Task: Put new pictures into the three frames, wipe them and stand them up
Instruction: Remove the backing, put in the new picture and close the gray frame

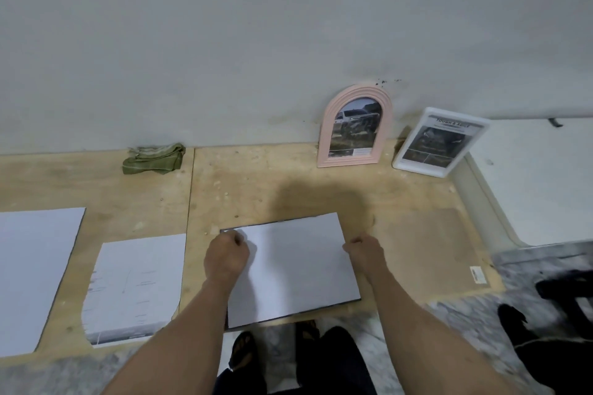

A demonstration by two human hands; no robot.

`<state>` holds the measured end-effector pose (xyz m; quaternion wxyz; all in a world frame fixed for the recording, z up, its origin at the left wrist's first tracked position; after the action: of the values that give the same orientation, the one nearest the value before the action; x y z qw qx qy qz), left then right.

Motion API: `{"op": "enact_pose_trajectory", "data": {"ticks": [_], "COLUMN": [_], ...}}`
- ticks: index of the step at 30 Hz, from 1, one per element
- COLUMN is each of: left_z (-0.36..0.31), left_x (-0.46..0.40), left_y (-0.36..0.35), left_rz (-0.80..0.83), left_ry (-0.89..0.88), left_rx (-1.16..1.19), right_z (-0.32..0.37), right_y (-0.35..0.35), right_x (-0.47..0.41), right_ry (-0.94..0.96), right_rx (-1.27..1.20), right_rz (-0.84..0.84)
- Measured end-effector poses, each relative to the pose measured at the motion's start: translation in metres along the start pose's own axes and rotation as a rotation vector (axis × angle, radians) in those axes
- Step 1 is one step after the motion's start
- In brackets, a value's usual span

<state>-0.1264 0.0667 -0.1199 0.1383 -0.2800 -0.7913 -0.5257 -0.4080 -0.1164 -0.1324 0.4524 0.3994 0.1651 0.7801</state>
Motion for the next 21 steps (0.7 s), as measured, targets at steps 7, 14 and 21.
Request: {"op": "enact_pose_trajectory", "data": {"ticks": [7,14,21], "left_z": [-0.041,-0.084,-0.118], "left_x": [0.022,0.062,0.100], "left_y": [-0.041,-0.093,-0.123], "left_rz": [0.061,0.061,0.058], "left_ry": [-0.042,-0.002,-0.008], "left_rx": [-0.040,-0.003,0.007], "right_z": [-0.019,-0.039,-0.044], "right_y": [-0.025,-0.015,0.021], "right_x": [0.004,0.001,-0.015], "right_ry": [0.006,0.170,0.300], "right_rx": [-0.032,0.115,0.176], "right_rz": [0.198,0.465,0.346]}}
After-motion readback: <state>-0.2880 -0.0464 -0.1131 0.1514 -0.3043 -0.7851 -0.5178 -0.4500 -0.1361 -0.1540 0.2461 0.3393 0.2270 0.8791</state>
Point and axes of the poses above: each hand's wrist, its own x-axis away from the middle knuckle, its own y-axis out of the back of the hand, z = x × y, the point moved 8 cm from there along -x, towards the middle knuckle, and after that the axes turned 13 degrees about y, right-handed, at the moved point
